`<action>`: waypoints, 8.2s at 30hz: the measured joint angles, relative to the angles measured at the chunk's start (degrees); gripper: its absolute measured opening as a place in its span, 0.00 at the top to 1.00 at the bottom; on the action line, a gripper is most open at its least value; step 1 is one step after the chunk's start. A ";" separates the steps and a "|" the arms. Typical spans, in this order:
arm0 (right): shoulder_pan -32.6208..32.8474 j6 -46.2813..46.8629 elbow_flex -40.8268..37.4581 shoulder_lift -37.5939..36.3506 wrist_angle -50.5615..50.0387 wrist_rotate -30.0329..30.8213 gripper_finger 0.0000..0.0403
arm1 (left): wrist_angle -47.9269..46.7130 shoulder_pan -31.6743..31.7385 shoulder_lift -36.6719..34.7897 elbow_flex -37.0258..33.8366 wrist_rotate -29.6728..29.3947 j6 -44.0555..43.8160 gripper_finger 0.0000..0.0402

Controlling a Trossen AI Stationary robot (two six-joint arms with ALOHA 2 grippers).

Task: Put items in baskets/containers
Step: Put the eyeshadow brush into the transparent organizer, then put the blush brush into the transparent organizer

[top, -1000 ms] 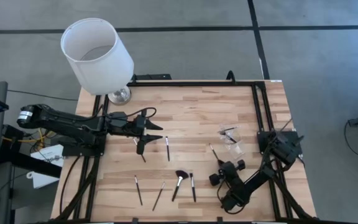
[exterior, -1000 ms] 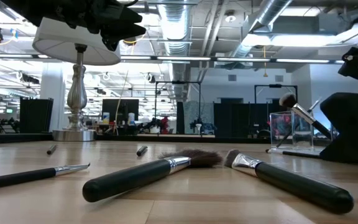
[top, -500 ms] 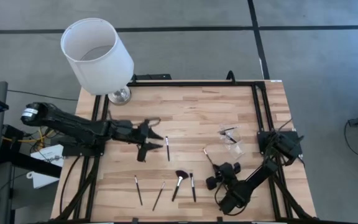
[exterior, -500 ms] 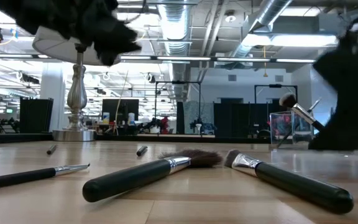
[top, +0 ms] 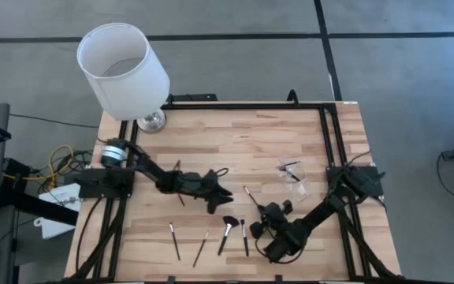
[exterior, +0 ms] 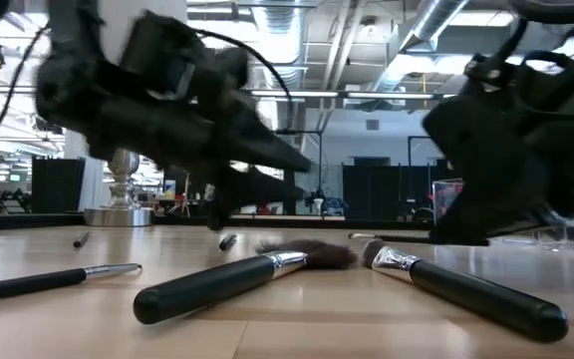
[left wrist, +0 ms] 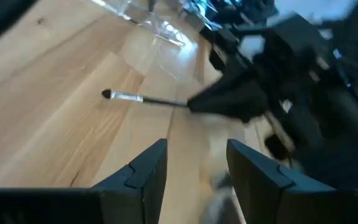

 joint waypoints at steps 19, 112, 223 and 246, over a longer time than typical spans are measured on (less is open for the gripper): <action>0.29 -4.52 3.27 -0.20 5.98 19.46 0.99 | 0.04 1.75 1.46 5.05 -0.08 -4.42 0.59; -9.02 -60.52 2.77 -15.56 -4.54 -23.40 0.57 | -22.81 9.04 -56.63 -22.97 12.39 22.74 0.60; -22.27 -93.48 -11.78 -12.52 57.09 -35.43 0.96 | -24.07 -0.38 -15.20 -2.34 3.80 28.60 0.60; -22.35 -93.41 -11.78 -12.61 58.07 -35.21 0.94 | -23.62 -0.40 -15.25 -2.40 3.87 28.56 0.92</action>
